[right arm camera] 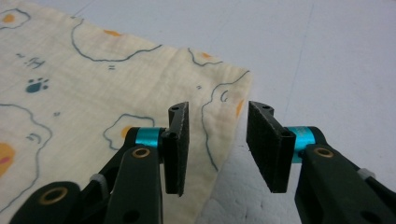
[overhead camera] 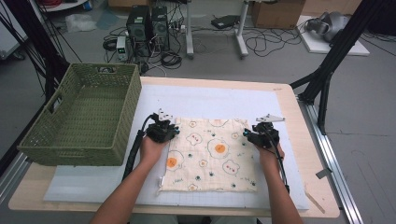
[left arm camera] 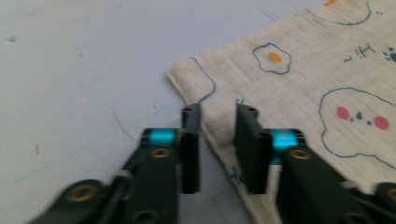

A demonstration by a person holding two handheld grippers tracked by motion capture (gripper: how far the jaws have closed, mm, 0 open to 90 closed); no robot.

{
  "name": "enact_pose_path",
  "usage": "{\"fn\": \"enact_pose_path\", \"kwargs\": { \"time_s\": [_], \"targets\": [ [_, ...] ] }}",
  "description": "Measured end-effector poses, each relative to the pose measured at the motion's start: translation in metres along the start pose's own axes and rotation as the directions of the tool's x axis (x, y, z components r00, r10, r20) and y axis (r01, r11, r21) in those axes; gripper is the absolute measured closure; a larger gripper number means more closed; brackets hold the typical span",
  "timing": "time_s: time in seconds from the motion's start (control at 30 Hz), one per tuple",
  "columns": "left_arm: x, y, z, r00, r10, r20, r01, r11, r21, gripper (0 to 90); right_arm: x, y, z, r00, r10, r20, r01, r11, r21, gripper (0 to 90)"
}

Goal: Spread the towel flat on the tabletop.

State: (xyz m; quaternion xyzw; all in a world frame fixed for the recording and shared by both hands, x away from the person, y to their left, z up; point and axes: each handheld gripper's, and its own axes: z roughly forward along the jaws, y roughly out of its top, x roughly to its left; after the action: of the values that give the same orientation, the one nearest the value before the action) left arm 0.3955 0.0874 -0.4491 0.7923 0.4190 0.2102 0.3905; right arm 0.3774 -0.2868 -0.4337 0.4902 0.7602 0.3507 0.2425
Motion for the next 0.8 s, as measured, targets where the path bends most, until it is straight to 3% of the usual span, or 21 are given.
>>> {"fn": "enact_pose_path", "kwargs": {
  "time_s": [0.03,0.07,0.13,0.23,0.3,0.37,0.43,0.53,0.6,0.67,0.73,0.8],
  "targets": [
    [0.000,0.000,0.000,0.9993,0.014,-0.036,-0.014,0.9999,0.004,86.3,0.001,0.000,-0.002,1.0000,0.000,-0.003,0.000,1.000,-0.002,58.1],
    [0.003,0.000,-0.001,0.9984,-0.002,-0.056,0.002,1.0000,0.006,87.1,0.002,0.001,-0.003,0.9999,-0.002,-0.011,0.002,1.000,-0.005,57.8],
    [0.014,-0.001,-0.002,0.9955,-0.055,-0.077,0.055,0.9985,-0.004,87.1,0.004,0.001,-0.007,0.9996,-0.017,-0.021,0.016,1.000,-0.013,57.7],
    [0.027,-0.004,-0.005,0.9927,-0.062,-0.103,0.062,0.9980,-0.009,86.7,0.010,0.001,-0.013,0.9992,-0.030,-0.027,0.030,1.000,0.004,57.7],
    [0.032,-0.005,-0.007,0.9920,-0.107,-0.067,0.106,0.9943,-0.012,80.7,0.014,-0.002,-0.015,0.9980,-0.047,-0.042,0.047,0.999,0.004,57.0],
    [0.034,-0.006,-0.010,0.9894,-0.143,-0.025,0.143,0.9897,-0.001,62.7,0.018,-0.008,-0.017,0.9965,-0.039,-0.074,0.041,0.999,0.024,54.1],
    [0.033,-0.006,-0.014,0.9900,-0.141,-0.015,0.141,0.9901,-0.002,56.9,0.022,-0.016,-0.019,0.9944,-0.043,-0.097,0.047,0.998,0.036,55.5],
    [0.032,-0.002,-0.021,0.9901,-0.140,-0.005,0.140,0.9895,-0.036,53.8,0.027,-0.029,-0.019,0.9907,-0.044,-0.129,0.052,0.997,0.059,59.3],
    [0.029,-0.001,-0.024,0.9913,-0.132,0.002,0.132,0.9904,-0.042,53.6,0.026,-0.034,-0.020,0.9894,-0.020,-0.144,0.025,0.999,0.034,63.4],
    [0.027,0.000,-0.025,0.9925,-0.122,0.013,0.122,0.9918,-0.036,53.7,0.022,-0.035,-0.021,0.9858,-0.008,-0.168,0.015,0.999,0.037,78.8],
    [0.023,0.000,-0.027,0.9933,-0.112,0.028,0.113,0.9931,-0.030,53.8,0.022,-0.035,-0.023,0.9887,-0.036,-0.146,0.041,0.999,0.036,86.4],
    [0.020,-0.002,-0.031,0.9940,-0.103,0.036,0.105,0.9936,-0.043,54.1,0.023,-0.034,-0.025,0.9962,-0.067,-0.056,0.069,0.997,0.044,86.7]
  ]
}}
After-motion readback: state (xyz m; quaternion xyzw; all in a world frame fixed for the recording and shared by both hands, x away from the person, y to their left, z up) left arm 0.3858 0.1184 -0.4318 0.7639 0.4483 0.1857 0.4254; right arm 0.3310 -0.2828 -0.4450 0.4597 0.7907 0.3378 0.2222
